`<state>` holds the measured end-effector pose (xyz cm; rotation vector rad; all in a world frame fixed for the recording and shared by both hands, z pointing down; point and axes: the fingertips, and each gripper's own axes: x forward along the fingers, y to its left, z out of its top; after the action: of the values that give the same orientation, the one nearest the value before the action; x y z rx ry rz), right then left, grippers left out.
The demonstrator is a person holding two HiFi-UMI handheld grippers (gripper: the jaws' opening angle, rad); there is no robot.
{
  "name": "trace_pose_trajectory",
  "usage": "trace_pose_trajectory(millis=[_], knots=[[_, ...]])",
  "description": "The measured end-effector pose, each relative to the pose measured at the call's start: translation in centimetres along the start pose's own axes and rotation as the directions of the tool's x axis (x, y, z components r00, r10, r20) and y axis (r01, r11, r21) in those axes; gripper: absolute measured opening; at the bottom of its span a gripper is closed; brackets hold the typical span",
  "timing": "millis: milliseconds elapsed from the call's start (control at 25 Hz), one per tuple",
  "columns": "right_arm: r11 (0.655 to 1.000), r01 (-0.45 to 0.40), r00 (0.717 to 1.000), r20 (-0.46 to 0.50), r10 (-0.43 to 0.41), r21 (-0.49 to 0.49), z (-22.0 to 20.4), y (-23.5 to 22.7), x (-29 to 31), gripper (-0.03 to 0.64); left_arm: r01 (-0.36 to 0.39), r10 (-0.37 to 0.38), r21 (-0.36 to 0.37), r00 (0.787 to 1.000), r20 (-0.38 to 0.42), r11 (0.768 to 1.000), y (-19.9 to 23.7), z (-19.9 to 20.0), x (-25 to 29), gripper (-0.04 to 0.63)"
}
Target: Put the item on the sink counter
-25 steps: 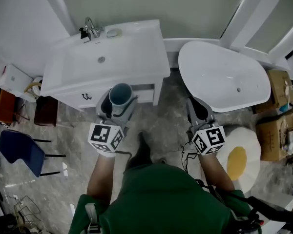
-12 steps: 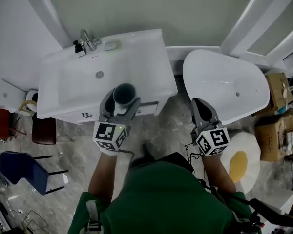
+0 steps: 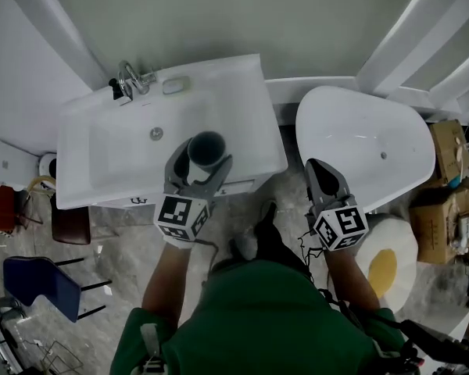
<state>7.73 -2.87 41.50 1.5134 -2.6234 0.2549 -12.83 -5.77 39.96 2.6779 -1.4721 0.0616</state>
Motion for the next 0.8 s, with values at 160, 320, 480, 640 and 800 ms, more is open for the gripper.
trace_pose_trajectory(millis=[160, 320, 480, 640, 800], knots=[[0.999, -0.042, 0.999, 0.014, 0.042, 0.016, 0.7, -3.1, 3.7, -0.002, -0.025, 0.025, 0.02, 1.0, -0.002, 0.999, 1.4, 0.6, 4.2, 0.379], [0.996, -0.093, 0.996, 0.005, 0.093, -0.003, 2.0, -6.8, 7.8, -0.002, -0.072, 0.072, 0.014, 0.997, -0.001, 0.997, 3.5, 1.1, 9.0, 0.379], [0.993, -0.12, 0.993, 0.014, 0.119, 0.009, 3.4, -11.3, 11.4, -0.002, -0.131, 0.131, 0.025, 0.991, 0.004, 0.991, 5.8, 1.5, 14.0, 0.379], [0.989, -0.142, 0.99, 0.013, 0.141, 0.029, 3.6, -14.7, 14.2, -0.002, -0.157, 0.157, 0.059, 0.988, 0.001, 0.986, 7.2, 1.5, 18.2, 0.379], [0.985, -0.161, 0.987, -0.001, 0.161, 0.059, 3.2, -15.7, 16.4, -0.002, -0.155, 0.158, 0.088, 0.987, -0.025, 0.984, 8.9, 1.2, 21.7, 0.38]])
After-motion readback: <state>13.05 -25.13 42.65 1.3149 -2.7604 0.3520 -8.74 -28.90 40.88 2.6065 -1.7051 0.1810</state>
